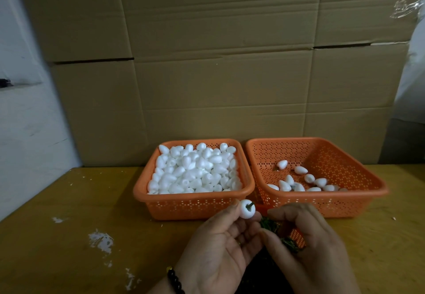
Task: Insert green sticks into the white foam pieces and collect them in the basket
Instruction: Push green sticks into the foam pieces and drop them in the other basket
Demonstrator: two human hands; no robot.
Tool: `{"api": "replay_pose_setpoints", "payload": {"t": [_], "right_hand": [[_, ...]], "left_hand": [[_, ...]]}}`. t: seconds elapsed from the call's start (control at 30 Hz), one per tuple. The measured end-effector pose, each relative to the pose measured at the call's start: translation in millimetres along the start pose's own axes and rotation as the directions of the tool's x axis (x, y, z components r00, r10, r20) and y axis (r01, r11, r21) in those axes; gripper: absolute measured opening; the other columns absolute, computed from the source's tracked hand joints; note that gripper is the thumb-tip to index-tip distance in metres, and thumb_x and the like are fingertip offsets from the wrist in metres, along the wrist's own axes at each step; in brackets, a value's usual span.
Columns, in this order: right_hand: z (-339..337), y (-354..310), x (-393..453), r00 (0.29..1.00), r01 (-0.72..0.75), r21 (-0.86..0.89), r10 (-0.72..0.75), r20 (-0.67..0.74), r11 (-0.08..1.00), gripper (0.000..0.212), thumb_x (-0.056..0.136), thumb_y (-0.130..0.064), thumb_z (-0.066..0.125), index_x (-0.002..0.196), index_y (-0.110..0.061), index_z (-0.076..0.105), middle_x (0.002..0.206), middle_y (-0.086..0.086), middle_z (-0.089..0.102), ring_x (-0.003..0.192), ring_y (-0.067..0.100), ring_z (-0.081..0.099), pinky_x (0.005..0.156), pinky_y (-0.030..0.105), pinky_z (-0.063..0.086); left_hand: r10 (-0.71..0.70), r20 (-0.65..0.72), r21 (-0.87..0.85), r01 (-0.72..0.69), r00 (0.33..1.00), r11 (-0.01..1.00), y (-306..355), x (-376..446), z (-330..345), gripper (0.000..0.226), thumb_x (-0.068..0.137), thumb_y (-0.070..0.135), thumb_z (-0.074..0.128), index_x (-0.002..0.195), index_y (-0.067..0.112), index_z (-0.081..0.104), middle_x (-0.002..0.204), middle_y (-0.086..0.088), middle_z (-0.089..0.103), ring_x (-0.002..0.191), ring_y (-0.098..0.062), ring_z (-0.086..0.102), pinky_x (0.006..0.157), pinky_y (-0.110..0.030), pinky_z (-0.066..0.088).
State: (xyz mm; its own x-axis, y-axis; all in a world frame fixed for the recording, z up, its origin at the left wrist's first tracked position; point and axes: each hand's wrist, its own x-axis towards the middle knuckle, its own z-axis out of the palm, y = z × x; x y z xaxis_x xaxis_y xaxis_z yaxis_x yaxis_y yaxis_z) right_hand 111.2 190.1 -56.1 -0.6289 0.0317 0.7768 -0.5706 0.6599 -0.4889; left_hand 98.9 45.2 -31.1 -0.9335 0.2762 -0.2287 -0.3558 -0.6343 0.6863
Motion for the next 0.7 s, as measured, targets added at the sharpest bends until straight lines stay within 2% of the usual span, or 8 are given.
{"api": "replay_pose_setpoints", "payload": {"t": [0.1, 0.3, 0.4, 0.47, 0.53, 0.6, 0.67, 0.7], "right_hand": [[0.4, 1.6, -1.8, 1.000, -0.022, 0.009, 0.021, 0.019, 1.000, 0.036, 0.068, -0.037, 0.075, 0.100, -0.028, 0.064, 0.097, -0.017, 0.060, 0.085, -0.002, 0.061, 0.069, 0.017, 0.050], [-1.8, -2.9, -2.7, 0.994, -0.080, 0.051, 0.076, 0.081, 0.995, 0.044, 0.064, -0.035, 0.076, 0.105, -0.039, 0.059, 0.099, -0.020, 0.065, 0.092, -0.004, 0.064, 0.076, 0.014, 0.050], [-2.4, -5.4, -3.4, 0.989, -0.125, 0.102, 0.116, 0.093, 0.987, 0.039, 0.069, -0.037, 0.077, 0.104, -0.042, 0.059, 0.092, -0.019, 0.069, 0.083, -0.003, 0.067, 0.069, 0.016, 0.052], [-3.1, -6.8, -2.2, 0.980, -0.187, 0.185, 0.169, 0.110, 0.965, 0.033, 0.072, -0.041, 0.077, 0.101, -0.043, 0.061, 0.086, -0.017, 0.071, 0.074, 0.001, 0.069, 0.065, 0.022, 0.055], [-4.7, -6.0, 2.3, 0.963, -0.262, 0.302, 0.228, 0.145, 0.917, 0.030, 0.070, -0.038, 0.072, 0.099, -0.040, 0.065, 0.087, -0.014, 0.073, 0.073, 0.006, 0.070, 0.062, 0.026, 0.058], [-9.1, -2.5, 11.3, 0.960, -0.279, 0.340, 0.252, 0.123, 0.898, 0.026, 0.071, -0.036, 0.070, 0.097, -0.040, 0.069, 0.091, -0.018, 0.072, 0.081, 0.000, 0.069, 0.064, 0.014, 0.054], [-17.1, 4.6, 23.2, 0.974, -0.228, 0.244, 0.218, 0.070, 0.943, 0.027, 0.073, -0.041, 0.065, 0.099, -0.044, 0.067, 0.096, -0.026, 0.069, 0.087, -0.010, 0.064, 0.069, 0.005, 0.047], [-21.8, 9.4, 29.1, 0.976, -0.215, 0.176, 0.208, 0.059, 0.961, 0.029, 0.074, -0.045, 0.061, 0.102, -0.048, 0.064, 0.098, -0.026, 0.067, 0.088, -0.012, 0.062, 0.070, 0.006, 0.048]], "left_hand": [[-0.034, 0.027, 0.034, 0.033, 0.999, 0.999, -0.2, -1.6, 0.1, 0.030, 0.053, 0.022, 0.076, 0.076, 0.002, 0.077, 0.079, -0.018, 0.069, 0.058, -0.019, 0.064, 0.054, -0.028, 0.055], [-0.185, 0.122, 0.016, 0.184, 0.975, 0.983, -3.4, -5.8, -0.5, 0.042, 0.065, 0.022, 0.074, 0.098, -0.005, 0.073, 0.093, -0.021, 0.068, 0.074, -0.022, 0.062, 0.065, -0.029, 0.055], [-0.271, 0.188, -0.013, 0.278, 0.944, 0.960, -3.6, -9.7, 2.1, 0.043, 0.075, 0.021, 0.070, 0.111, -0.003, 0.069, 0.120, -0.023, 0.064, 0.108, -0.026, 0.059, 0.084, -0.033, 0.053], [-0.294, 0.209, -0.009, 0.302, 0.933, 0.953, -4.3, -10.7, 3.1, 0.041, 0.081, 0.023, 0.066, 0.113, -0.002, 0.068, 0.123, -0.024, 0.063, 0.127, -0.030, 0.052, 0.098, -0.040, 0.048], [-0.293, 0.215, 0.023, 0.295, 0.932, 0.955, -5.3, -11.1, 5.4, 0.043, 0.083, 0.028, 0.061, 0.115, -0.001, 0.068, 0.119, -0.026, 0.064, 0.119, -0.035, 0.058, 0.094, -0.045, 0.051], [-0.289, 0.209, 0.087, 0.276, 0.934, 0.957, -5.8, -11.3, 6.5, 0.049, 0.083, 0.034, 0.058, 0.117, -0.001, 0.066, 0.112, -0.028, 0.066, 0.100, -0.036, 0.067, 0.081, -0.043, 0.056], [-0.283, 0.198, 0.135, 0.260, 0.938, 0.956, -4.6, -12.2, 5.3, 0.051, 0.080, 0.032, 0.061, 0.116, -0.003, 0.061, 0.101, -0.029, 0.068, 0.084, -0.036, 0.068, 0.069, -0.040, 0.057], [-0.279, 0.196, 0.151, 0.252, 0.940, 0.956, -3.3, -13.2, 4.9, 0.050, 0.077, 0.028, 0.064, 0.114, -0.004, 0.058, 0.095, -0.029, 0.067, 0.079, -0.036, 0.067, 0.065, -0.039, 0.057]]}}
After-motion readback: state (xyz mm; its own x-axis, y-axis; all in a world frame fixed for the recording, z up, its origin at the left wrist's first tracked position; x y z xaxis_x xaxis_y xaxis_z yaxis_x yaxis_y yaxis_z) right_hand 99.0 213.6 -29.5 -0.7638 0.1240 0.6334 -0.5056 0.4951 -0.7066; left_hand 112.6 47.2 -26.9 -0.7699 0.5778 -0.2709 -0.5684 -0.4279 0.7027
